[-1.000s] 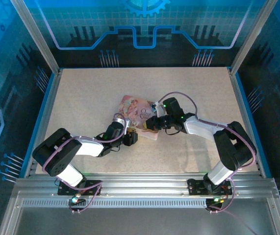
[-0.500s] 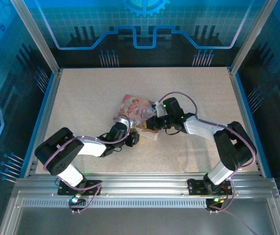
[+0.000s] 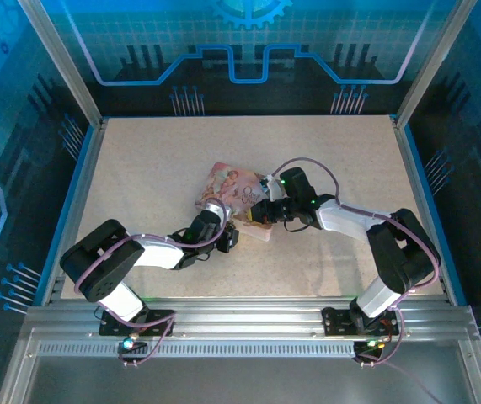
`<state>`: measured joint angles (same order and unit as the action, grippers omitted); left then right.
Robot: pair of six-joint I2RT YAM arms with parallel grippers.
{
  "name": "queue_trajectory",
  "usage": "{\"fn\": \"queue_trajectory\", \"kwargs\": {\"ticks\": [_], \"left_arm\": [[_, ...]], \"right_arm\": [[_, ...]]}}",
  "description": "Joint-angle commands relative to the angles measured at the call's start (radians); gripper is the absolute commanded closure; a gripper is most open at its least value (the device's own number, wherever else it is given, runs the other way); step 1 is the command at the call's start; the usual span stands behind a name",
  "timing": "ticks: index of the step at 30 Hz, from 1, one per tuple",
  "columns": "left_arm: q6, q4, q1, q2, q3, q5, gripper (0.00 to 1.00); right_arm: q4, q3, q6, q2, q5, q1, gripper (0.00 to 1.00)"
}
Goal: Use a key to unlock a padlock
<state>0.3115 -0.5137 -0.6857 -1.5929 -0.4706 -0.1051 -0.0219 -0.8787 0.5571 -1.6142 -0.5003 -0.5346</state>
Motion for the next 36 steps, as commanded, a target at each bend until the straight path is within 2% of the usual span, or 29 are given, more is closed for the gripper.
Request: {"fn": "queue_trajectory", "kwargs": {"ticks": [1,16,36], "left_arm": [[-0.012,-0.031,-0.012,0.014,-0.041,-0.013,0.64],[0.027,-0.026,-0.016,0.064,-0.034,0.015,0.59],[0.044,0.024,-0.018,0.031,-0.071,0.02,0.61]], "right_arm": [[0.077,0.031,0.006,-0.017,0.029,0.005,0.96],[0.074,0.032,0.007,-0.016,0.028,0.005,0.96],[0.062,0.04,0.014,-0.017,0.028,0.006,0.96]]}}
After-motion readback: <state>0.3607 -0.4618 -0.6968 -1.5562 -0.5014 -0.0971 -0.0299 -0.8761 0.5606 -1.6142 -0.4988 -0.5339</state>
